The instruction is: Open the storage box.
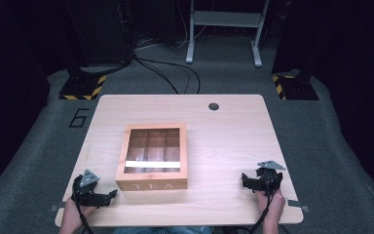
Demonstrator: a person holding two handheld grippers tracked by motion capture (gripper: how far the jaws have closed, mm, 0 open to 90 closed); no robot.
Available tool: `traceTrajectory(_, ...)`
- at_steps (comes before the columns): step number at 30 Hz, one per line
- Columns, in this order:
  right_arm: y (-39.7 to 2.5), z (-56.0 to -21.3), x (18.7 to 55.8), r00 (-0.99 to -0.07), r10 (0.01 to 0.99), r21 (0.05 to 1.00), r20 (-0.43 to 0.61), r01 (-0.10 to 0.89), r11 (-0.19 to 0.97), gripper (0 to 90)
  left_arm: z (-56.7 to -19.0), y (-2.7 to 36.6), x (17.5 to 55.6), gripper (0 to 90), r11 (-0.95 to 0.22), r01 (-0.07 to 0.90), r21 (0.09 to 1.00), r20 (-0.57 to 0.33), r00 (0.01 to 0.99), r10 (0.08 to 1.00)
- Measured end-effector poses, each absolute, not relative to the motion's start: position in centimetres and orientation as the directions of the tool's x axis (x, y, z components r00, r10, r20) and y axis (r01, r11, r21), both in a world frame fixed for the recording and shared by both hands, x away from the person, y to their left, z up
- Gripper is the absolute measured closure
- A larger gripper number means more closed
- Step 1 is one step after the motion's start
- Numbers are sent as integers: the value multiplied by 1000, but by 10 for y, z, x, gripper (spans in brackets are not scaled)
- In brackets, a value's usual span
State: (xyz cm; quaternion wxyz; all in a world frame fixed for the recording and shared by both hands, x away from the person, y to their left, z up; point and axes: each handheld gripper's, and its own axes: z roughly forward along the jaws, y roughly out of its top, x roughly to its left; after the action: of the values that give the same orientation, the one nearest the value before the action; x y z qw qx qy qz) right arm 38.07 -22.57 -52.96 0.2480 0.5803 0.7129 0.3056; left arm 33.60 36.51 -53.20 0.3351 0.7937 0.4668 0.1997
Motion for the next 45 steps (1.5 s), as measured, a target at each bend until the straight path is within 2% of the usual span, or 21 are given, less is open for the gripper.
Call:
traceTrajectory(24, -226, -530, 381, -204, 979, 723, 2, 676, 140, 32, -531, 361, 334, 1, -322, 600, 732, -9, 481, 877)
traceTrajectory(32, -226, -530, 381, -204, 979, 723, 2, 676, 140, 32, -522, 344, 326, 0, -309, 546, 779, -33, 527, 849)
traceTrajectory(45, -226, -530, 381, -204, 979, 723, 2, 676, 140, 32, -504, 328, 332, 1, -224, 460, 859, -95, 573, 814)
